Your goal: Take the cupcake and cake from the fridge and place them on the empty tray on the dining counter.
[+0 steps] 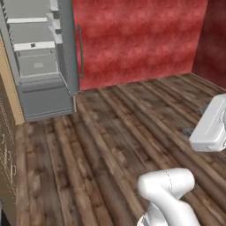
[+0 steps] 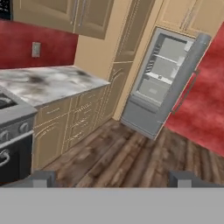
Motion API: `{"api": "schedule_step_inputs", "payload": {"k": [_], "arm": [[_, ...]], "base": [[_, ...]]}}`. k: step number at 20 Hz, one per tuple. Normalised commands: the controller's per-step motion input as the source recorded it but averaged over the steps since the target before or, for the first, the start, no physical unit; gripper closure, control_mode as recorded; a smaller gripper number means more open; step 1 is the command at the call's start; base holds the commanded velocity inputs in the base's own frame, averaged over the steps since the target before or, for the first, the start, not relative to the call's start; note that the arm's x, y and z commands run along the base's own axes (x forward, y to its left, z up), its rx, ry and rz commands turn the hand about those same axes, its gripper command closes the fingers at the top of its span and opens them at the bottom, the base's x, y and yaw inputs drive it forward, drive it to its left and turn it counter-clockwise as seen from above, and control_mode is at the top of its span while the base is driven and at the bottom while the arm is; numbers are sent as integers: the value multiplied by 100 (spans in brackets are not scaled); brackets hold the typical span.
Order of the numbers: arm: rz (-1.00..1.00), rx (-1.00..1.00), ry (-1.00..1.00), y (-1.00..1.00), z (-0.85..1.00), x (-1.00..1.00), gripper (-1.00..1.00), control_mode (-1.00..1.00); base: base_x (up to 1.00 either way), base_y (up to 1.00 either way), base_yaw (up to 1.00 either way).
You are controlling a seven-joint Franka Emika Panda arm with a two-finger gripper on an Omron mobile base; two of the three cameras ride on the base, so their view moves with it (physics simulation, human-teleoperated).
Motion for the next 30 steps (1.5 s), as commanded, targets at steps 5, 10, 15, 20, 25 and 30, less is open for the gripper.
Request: {"api": "schedule_step_inputs", "payload": {"k": [5,10,15,20,25,30], "arm": [[0,0,0,0,0,0,-100,100],[0,0,0,0,0,0,-100,100],[0,0,0,0,0,0,-100,100],[0,0,0,0,0,0,-100,100],[0,0,0,0,0,0,-100,100],[0,0,0,0,0,0,-100,100]], "base": [[100,100,-34],[83,100,-42],[44,98,-15],[34,100,0],[77,57,0],[100,54,25]]}}
